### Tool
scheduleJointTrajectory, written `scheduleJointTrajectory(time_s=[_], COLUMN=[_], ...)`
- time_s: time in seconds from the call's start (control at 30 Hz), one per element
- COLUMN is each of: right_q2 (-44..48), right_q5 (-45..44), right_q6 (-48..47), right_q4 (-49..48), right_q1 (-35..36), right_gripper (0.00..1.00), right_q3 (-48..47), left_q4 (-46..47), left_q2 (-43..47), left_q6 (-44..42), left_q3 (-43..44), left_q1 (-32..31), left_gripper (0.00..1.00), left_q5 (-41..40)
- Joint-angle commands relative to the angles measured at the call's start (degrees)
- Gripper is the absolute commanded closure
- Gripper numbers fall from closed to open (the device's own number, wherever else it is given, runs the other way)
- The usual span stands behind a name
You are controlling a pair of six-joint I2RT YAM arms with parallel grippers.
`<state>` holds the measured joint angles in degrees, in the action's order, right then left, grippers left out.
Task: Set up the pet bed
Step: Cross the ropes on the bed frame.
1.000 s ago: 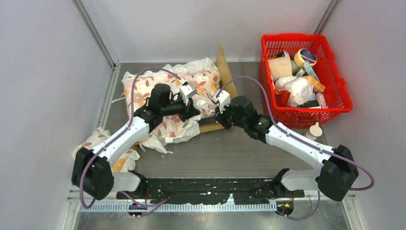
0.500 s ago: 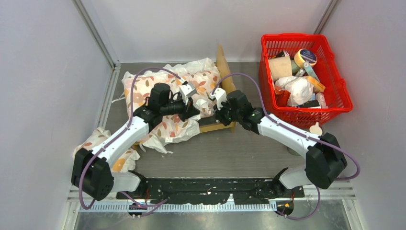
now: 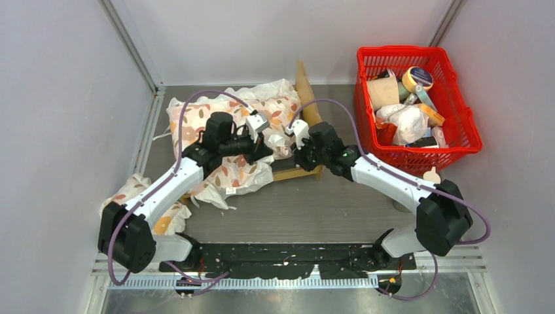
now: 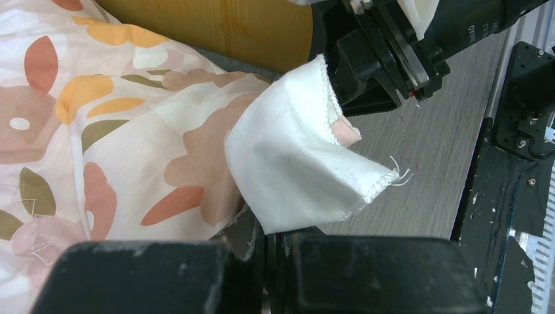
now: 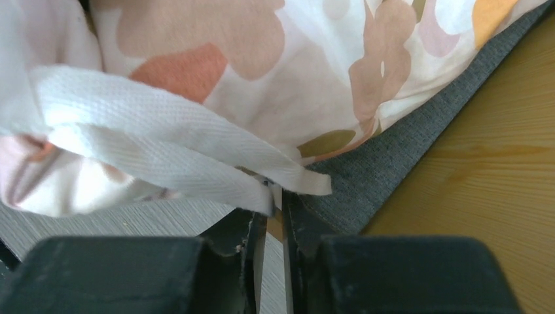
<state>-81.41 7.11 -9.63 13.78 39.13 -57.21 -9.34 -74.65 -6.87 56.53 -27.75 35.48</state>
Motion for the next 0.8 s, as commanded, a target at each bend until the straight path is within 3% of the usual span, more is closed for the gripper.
scheduleJointTrajectory(time_s=[0.0,0.03,0.13,0.27,0.53,0.77], right_q2=[3.0,4.9,9.1,12.3,8.3,10.9], right_q5=[-0.6,-0.6,-1.2,-2.9,-6.6,-6.7], right_q6=[2.2,3.0,4.2,3.6,-5.9,-17.8], right_q4=[2.3,2.7,2.9,2.9,0.2,-10.3], right_q1=[-0.3,-0.2,-0.3,-0.3,-0.3,-0.6], right_gripper=[0.75,0.67,0.56,0.55,0.56,0.56], right_q3=[-1.8,-1.9,-2.1,-3.3,-4.2,3.5], left_q4=[-0.6,-1.3,-2.8,-3.8,-3.4,-2.5], left_q2=[0.0,-0.2,-0.7,-1.5,-1.6,-0.3], left_q6=[-3.2,-3.7,-5.1,-5.4,-5.4,-7.1], left_q3=[0.8,0.8,1.0,0.8,-1.1,-2.3], left_q1=[0.2,0.2,0.1,0.1,-1.7,-1.9], left_gripper=[1.00,1.00,1.00,1.00,1.00,1.00], left_q5=[-1.0,-0.8,-2.1,-1.8,-3.2,-3.9])
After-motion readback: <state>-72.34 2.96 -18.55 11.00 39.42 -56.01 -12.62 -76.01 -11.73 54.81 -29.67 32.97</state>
